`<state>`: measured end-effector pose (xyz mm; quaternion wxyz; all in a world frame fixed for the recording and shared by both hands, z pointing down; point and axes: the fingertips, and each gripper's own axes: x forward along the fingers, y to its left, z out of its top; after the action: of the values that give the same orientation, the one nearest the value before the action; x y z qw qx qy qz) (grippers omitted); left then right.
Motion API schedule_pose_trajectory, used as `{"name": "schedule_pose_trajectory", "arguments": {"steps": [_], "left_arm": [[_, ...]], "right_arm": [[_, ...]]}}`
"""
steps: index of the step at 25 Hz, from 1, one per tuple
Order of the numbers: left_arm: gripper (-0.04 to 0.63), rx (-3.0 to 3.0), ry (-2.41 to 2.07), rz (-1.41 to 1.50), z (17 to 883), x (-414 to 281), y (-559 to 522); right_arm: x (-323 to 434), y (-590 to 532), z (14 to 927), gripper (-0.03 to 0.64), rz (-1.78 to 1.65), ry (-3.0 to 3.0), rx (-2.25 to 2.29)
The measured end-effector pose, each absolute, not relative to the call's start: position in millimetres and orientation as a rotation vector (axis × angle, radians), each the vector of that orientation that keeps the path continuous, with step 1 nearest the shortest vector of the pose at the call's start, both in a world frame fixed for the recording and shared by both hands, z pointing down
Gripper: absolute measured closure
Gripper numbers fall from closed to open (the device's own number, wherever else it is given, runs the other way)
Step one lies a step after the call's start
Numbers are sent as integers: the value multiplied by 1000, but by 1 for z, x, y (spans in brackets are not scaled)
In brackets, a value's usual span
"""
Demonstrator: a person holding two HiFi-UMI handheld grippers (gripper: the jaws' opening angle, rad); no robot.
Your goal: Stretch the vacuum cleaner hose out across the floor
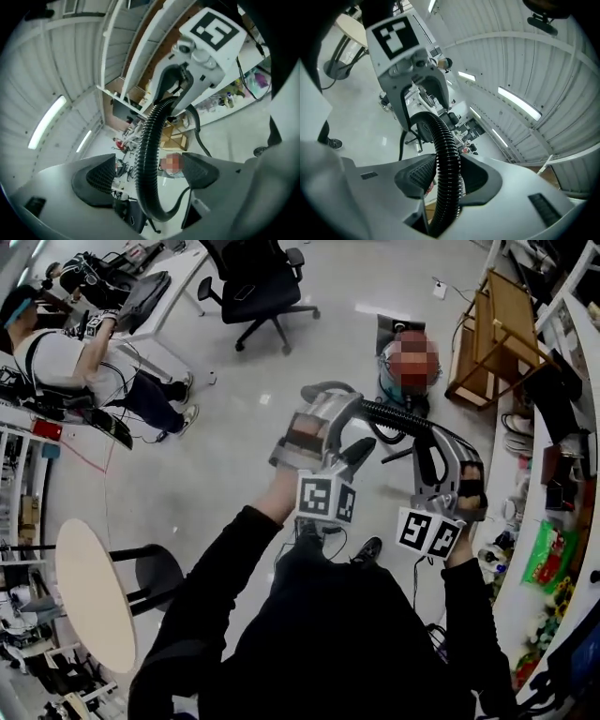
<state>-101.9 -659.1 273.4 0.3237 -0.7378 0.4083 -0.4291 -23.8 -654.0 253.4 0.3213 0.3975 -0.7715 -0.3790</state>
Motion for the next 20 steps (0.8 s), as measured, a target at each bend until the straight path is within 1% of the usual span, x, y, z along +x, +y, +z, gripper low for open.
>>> {"name": "schedule_pose_trajectory", "arguments": {"steps": [3, 4, 5, 6, 7, 8, 11, 13, 15, 18, 20], "left_arm": [[171, -1913, 932, -1209, 295, -79, -675], [341, -1940, 911, -1215, 299, -75, -675], [407, -1984, 894, -1224, 306, -73, -670], [407, -2026, 878, -1238, 314, -72, -661], [407, -2055, 867, -1252, 321, -73, -649], [407, -2073, 864, -1263, 328, -75, -636], [377, -2095, 901, -1282, 339, -104, -603], [373, -2118, 931, -1281, 338, -132, -579], [374, -2166, 968, -1251, 329, -160, -552], [374, -2317, 1062, -1148, 304, -201, -503], [376, -2426, 1125, -1076, 289, -226, -467]], "right_arm": [[-20, -629, 261, 454, -947, -2029, 1020], [-21, -622, 266, 456, -906, -2037, 1015], [-20, -614, 272, 462, -852, -2050, 1014], [-19, -604, 277, 462, -796, -2063, 1023], [-16, -593, 280, 447, -746, -2077, 1046], [-13, -579, 281, 411, -708, -2092, 1089], [2, -532, 287, 402, -578, -2112, 1232], [9, -501, 317, 399, -376, -2127, 1281], [7, -469, 356, 375, -103, -2154, 1324], [-13, -427, 418, 309, 200, -2115, 1358], [-24, -411, 450, 269, 306, -2063, 1415]]}}
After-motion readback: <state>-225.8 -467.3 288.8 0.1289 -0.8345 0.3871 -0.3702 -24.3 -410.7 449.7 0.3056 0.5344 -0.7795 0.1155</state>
